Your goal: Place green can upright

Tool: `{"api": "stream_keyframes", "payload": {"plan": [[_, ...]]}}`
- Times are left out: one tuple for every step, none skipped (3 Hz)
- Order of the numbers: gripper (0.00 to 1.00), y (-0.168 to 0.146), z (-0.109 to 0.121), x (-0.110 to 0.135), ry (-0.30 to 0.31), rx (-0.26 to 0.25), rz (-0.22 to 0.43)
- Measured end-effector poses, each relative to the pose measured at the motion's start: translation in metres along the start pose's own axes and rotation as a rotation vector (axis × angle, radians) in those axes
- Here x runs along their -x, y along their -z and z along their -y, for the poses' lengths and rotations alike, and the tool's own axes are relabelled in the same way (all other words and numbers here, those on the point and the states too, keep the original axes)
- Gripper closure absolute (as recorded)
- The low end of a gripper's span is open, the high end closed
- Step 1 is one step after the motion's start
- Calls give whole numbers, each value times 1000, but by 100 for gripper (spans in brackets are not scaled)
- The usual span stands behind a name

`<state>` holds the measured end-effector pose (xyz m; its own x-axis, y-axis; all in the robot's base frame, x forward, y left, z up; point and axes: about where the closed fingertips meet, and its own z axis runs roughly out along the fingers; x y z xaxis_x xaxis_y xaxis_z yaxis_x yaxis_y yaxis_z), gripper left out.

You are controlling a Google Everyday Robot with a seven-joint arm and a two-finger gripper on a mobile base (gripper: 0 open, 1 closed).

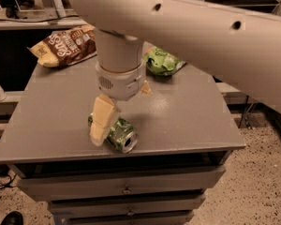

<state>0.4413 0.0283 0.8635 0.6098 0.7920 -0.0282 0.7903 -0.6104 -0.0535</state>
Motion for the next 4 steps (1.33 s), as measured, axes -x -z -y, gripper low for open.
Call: {"api": "stream_keyframes", "payload": {"plan": [[0, -15, -6, 7, -21, 1, 20], [18, -31, -8, 9, -34, 11, 46], [42, -35, -8, 8, -55, 31, 61], [65, -28, -5, 2, -77, 69, 59]]}}
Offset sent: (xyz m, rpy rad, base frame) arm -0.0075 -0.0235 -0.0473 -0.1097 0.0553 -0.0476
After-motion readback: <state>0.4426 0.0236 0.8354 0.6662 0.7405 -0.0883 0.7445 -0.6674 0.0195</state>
